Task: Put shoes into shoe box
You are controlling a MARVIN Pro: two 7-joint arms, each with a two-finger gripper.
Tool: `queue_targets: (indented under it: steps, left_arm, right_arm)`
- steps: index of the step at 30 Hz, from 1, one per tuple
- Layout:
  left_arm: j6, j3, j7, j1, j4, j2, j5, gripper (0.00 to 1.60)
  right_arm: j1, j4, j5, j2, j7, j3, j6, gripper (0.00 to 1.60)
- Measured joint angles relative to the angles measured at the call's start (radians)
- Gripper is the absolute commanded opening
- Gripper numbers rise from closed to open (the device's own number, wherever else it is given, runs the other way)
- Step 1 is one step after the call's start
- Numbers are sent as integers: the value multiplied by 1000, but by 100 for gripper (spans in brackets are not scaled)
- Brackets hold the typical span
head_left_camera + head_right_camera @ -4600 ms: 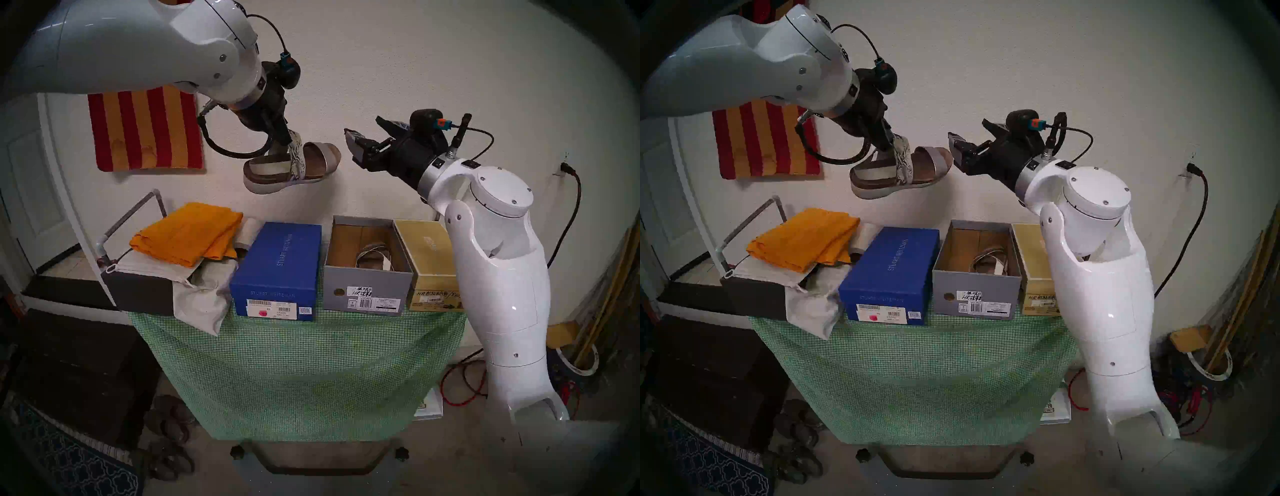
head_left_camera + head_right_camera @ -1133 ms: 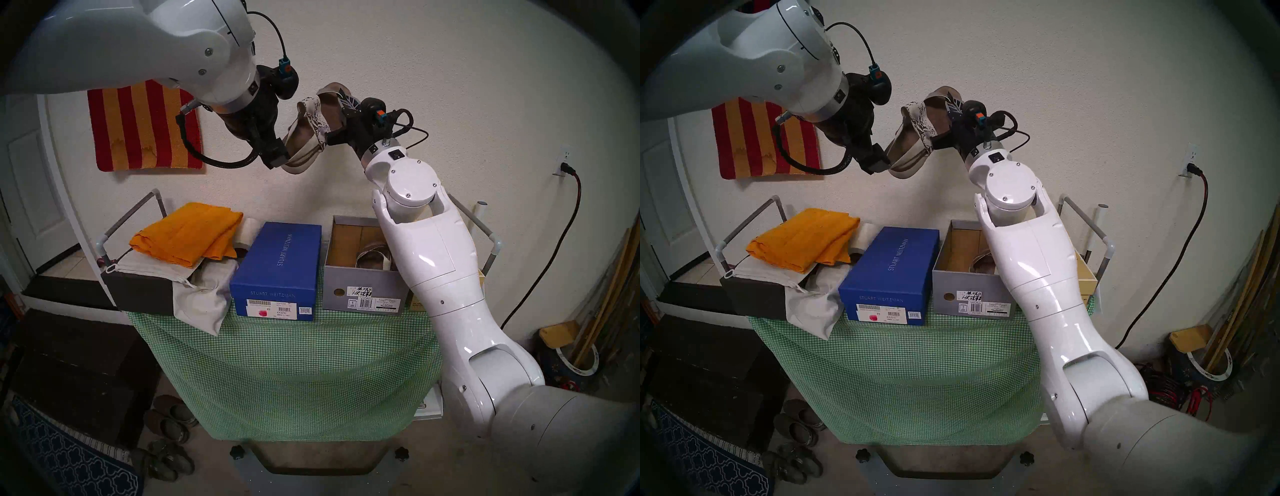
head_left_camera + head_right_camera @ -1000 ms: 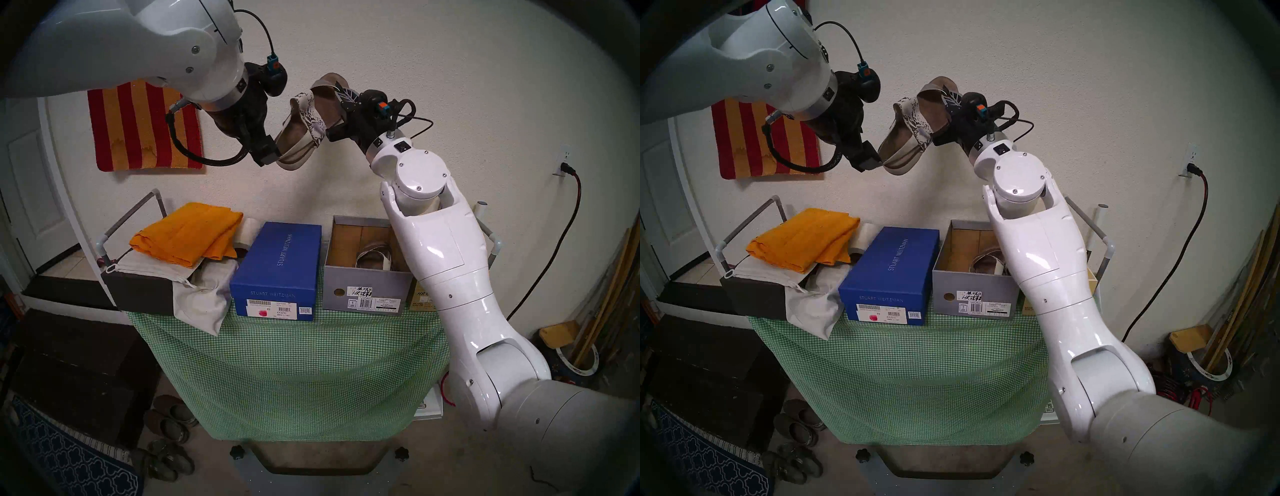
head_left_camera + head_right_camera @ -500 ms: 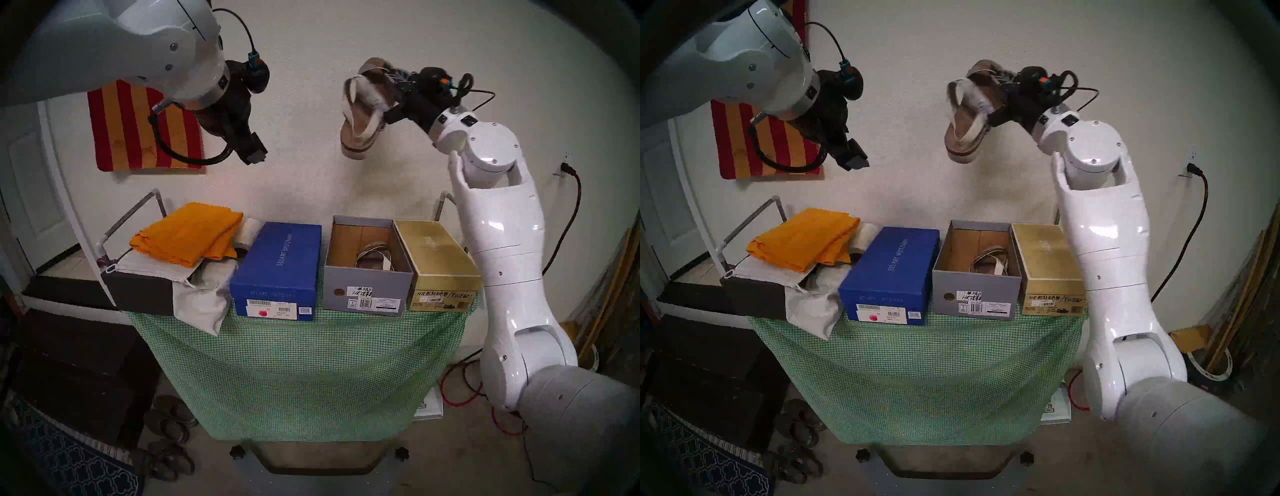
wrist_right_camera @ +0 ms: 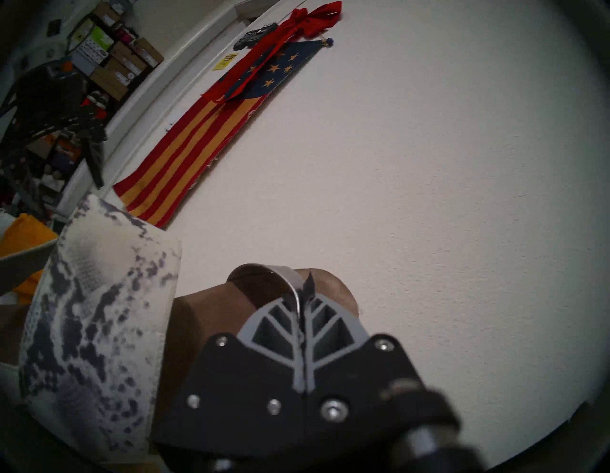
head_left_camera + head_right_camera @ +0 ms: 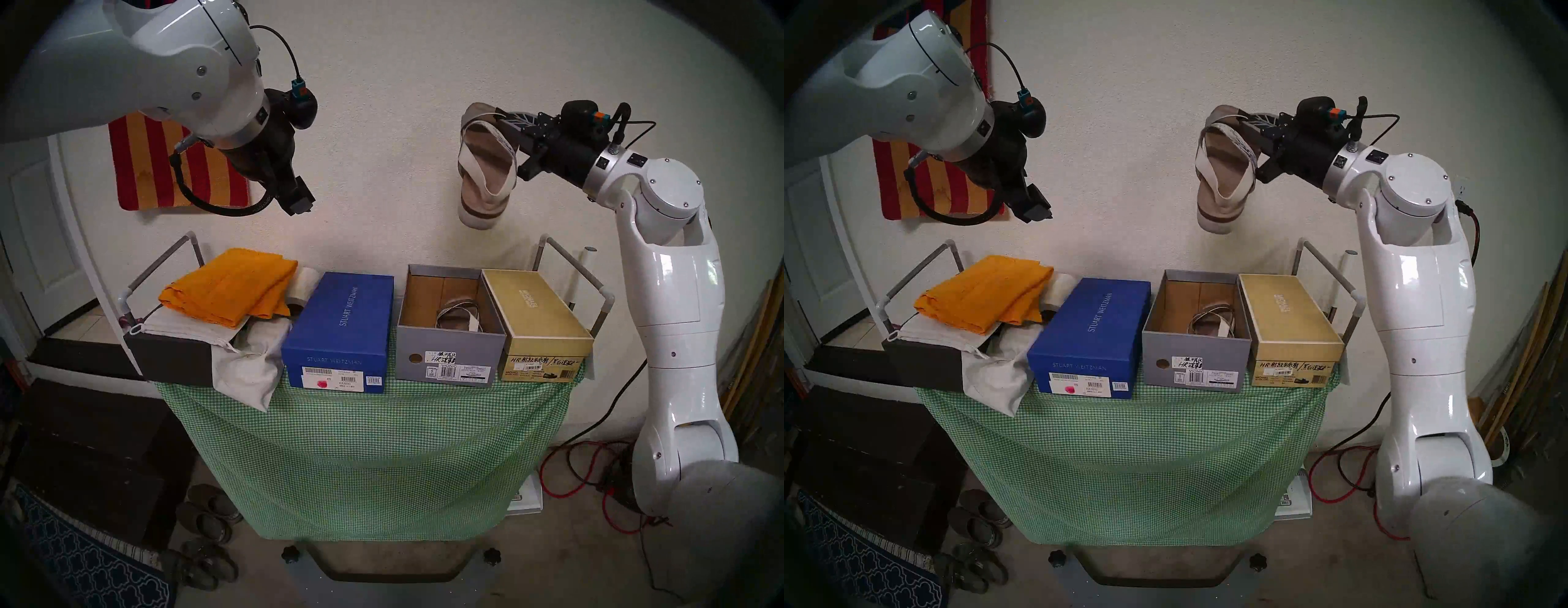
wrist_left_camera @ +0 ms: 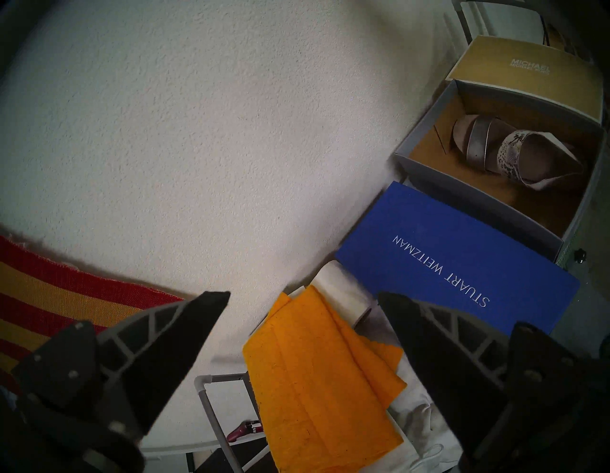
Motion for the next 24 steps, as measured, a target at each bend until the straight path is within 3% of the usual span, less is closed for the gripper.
queue_targets:
  steps: [7,13,18,24]
  left_arm:
    - [2,-4,11,-3,-1,1,-8,160]
    - [4,-6,17,-4,-1,2,-12,160]
    - [5,-7,20,-5,-1,2,-15,160]
    - [5,-7,24,-5,-1,2,-17,160]
  right_arm:
    - [-30,-30,24,89,152,-30,12,0]
    - [-61,-34,10,148,256,-65,-27,0]
    - [-89,-27,-35,161,269,-97,-75,0]
    - [-103,40,-122,122,181,-132,-164,0]
